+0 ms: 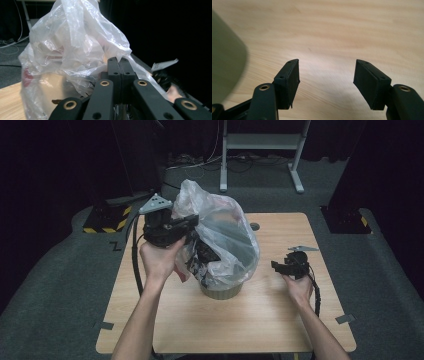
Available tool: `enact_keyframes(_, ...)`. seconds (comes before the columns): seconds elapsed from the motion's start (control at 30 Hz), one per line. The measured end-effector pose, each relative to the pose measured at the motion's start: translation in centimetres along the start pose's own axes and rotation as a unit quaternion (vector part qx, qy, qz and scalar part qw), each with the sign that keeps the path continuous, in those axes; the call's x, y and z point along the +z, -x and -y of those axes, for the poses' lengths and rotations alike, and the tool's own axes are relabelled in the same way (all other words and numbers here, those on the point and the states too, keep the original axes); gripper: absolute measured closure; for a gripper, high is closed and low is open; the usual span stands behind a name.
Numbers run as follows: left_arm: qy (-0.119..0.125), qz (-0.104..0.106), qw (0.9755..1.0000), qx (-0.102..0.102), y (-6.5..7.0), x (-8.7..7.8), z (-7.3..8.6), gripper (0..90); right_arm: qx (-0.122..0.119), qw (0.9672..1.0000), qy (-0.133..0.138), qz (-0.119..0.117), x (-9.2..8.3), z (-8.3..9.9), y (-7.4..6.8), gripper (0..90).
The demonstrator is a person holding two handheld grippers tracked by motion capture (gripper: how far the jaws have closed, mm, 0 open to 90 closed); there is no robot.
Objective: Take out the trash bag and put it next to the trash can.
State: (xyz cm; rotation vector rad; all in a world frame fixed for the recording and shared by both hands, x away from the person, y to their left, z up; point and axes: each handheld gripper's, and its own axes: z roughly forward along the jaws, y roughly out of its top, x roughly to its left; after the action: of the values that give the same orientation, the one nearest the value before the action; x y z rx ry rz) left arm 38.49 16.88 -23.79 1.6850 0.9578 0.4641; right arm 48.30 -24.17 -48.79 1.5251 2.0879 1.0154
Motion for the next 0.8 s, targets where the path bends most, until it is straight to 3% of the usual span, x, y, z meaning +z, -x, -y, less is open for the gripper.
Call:
enact_keyframes(0.17,0.020,-0.004,0.9997,-0.012,-0.9,-2.3,0.0,89.5,-0.006,0.9994,-0.021,0.028,1.6,1.8,0.3,36.4)
enact_keyframes(0.3,0.028,-0.015,0.9994,-0.012,-1.7,-4.3,0.2,89.5,-0.020,0.9988,-0.012,0.043,1.9,2.2,0.2,36.4)
enact_keyframes(0.37,0.029,-0.023,0.9992,-0.013,-2.3,-5.3,0.5,89.5,-0.041,0.9976,-0.006,0.056,2.1,2.4,0.1,32.9)
enact_keyframes(0.47,0.025,-0.035,0.9989,-0.019,-3.5,-6.7,1.2,89.5,-0.038,0.9977,0.013,0.056,2.2,2.8,0.3,29.7)
enact_keyframes(0.8,0.013,-0.069,0.9966,-0.043,-7.0,-9.6,4.0,89.5,-0.037,0.9975,0.011,0.059,2.2,2.8,0.4,28.4)
